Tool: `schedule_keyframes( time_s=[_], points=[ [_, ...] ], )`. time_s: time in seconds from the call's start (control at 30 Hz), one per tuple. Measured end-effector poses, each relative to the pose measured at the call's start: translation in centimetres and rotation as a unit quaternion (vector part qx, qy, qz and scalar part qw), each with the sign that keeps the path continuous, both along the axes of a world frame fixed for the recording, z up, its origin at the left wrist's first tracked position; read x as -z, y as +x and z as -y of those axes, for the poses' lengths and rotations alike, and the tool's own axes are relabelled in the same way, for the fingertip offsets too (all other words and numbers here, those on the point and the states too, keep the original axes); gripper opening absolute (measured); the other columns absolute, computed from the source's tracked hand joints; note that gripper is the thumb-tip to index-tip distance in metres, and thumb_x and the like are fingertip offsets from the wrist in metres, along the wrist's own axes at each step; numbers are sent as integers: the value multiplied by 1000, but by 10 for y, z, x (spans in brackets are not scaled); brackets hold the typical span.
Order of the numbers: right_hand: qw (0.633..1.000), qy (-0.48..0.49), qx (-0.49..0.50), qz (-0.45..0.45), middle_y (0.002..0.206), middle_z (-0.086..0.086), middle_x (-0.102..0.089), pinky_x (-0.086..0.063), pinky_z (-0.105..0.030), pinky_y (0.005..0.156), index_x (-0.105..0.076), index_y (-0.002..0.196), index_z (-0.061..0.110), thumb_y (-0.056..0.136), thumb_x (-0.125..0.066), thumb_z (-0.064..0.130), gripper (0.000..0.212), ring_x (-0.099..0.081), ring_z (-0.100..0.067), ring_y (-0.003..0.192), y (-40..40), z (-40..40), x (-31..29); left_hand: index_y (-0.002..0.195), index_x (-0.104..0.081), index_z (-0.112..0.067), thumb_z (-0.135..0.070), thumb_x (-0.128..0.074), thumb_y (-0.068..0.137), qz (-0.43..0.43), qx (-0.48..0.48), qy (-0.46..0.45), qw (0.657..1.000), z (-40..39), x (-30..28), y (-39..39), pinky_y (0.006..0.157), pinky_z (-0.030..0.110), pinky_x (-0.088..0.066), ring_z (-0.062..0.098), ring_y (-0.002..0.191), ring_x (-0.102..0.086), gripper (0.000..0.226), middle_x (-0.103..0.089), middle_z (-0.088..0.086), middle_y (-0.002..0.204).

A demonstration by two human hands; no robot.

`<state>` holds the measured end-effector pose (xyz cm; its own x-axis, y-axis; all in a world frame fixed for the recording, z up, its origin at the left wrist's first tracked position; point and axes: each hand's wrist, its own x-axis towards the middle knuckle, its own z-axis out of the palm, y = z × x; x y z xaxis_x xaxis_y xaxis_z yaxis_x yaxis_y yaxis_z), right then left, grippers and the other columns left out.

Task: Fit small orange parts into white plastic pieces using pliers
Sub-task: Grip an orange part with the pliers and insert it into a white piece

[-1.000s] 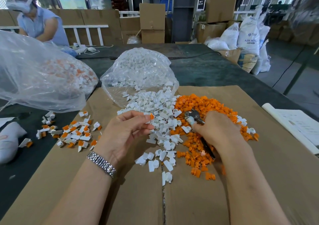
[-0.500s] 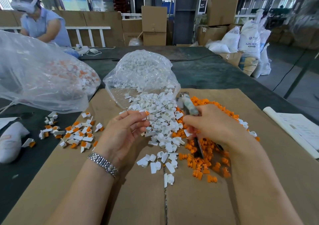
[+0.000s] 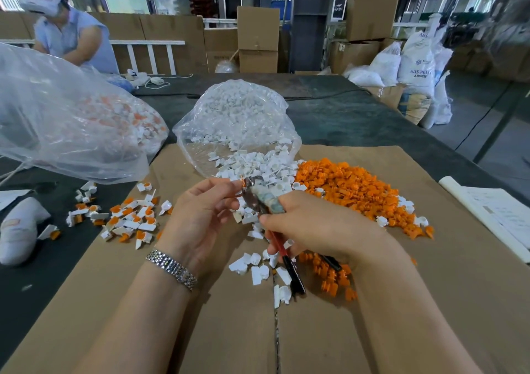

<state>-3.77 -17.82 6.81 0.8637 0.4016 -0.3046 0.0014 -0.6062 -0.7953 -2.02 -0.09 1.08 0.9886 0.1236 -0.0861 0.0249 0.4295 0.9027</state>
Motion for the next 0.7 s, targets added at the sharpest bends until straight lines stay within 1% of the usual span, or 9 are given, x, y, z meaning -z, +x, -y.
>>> schedule_keyframes(
  time_s=[0.03,0.1,0.17,0.27,0.33,0.43,0.5,0.6,0.7],
  points=[
    [1000,-7,-3,8,94,-8,-65,-61,-48,87,-55,109,8,106,-49,27,20,-75,-25,91,0,0,0,73,-76,-13,-10,-81,74,-1,-3,5,1000,0,0,0,47,14,-39,9,57,-56,7,-71,4,81],
    [999,-31,-9,27,85,-8,-67,-60,-47,84,-54,99,10,107,-48,31,22,-74,-23,75,-1,-1,1,75,-75,-13,-6,-78,80,-7,-13,19,1000,1,1,1,50,15,-42,9,57,-56,9,-72,4,81],
    [997,-60,-11,49,80,-13,-71,-59,-46,82,-55,92,8,107,-46,34,31,-68,-19,62,-2,-2,2,77,-73,-11,-4,-76,83,-12,-24,21,999,2,1,0,51,16,-41,9,56,-56,10,-72,4,80],
    [993,-83,-8,84,80,-22,-71,-57,-40,73,-56,88,6,107,-46,37,37,-62,-14,50,-4,-6,5,76,-71,-7,1,-72,84,-13,-33,13,999,5,1,0,47,15,-40,9,54,-57,12,-70,5,74],
    [991,-90,1,99,80,-20,-69,-58,-44,77,-57,87,5,106,-47,37,39,-63,-19,54,-5,-9,6,77,-70,-5,3,-71,84,-15,-35,8,999,5,0,-1,45,15,-42,9,53,-58,11,-69,6,72],
    [991,-85,30,104,89,-24,-69,-59,-53,80,-58,92,2,105,-50,35,37,-60,-28,63,-5,-14,11,81,-69,-1,3,-72,84,-21,-40,10,999,4,1,-2,46,15,-44,9,54,-58,6,-67,8,72],
    [990,-83,44,108,82,-19,-62,-58,-51,77,-55,92,4,105,-51,34,32,-57,-28,65,-4,-18,14,81,-71,-1,3,-73,84,-20,-46,13,999,3,1,-2,47,16,-45,10,54,-59,5,-66,9,71],
    [989,-83,50,114,75,-10,-52,-58,-49,74,-52,91,7,105,-51,34,31,-56,-30,64,-4,-22,19,73,-77,-5,2,-74,85,-13,-53,23,998,1,3,0,48,17,-46,11,54,-60,15,-65,9,69],
    [991,-79,35,100,74,-16,-66,-59,-43,71,-58,92,2,106,-49,36,38,-64,-31,62,-3,-17,17,73,-80,-8,-1,-77,83,-13,-46,30,998,0,5,1,49,17,-48,12,56,-61,13,-67,9,70]
  ],
)
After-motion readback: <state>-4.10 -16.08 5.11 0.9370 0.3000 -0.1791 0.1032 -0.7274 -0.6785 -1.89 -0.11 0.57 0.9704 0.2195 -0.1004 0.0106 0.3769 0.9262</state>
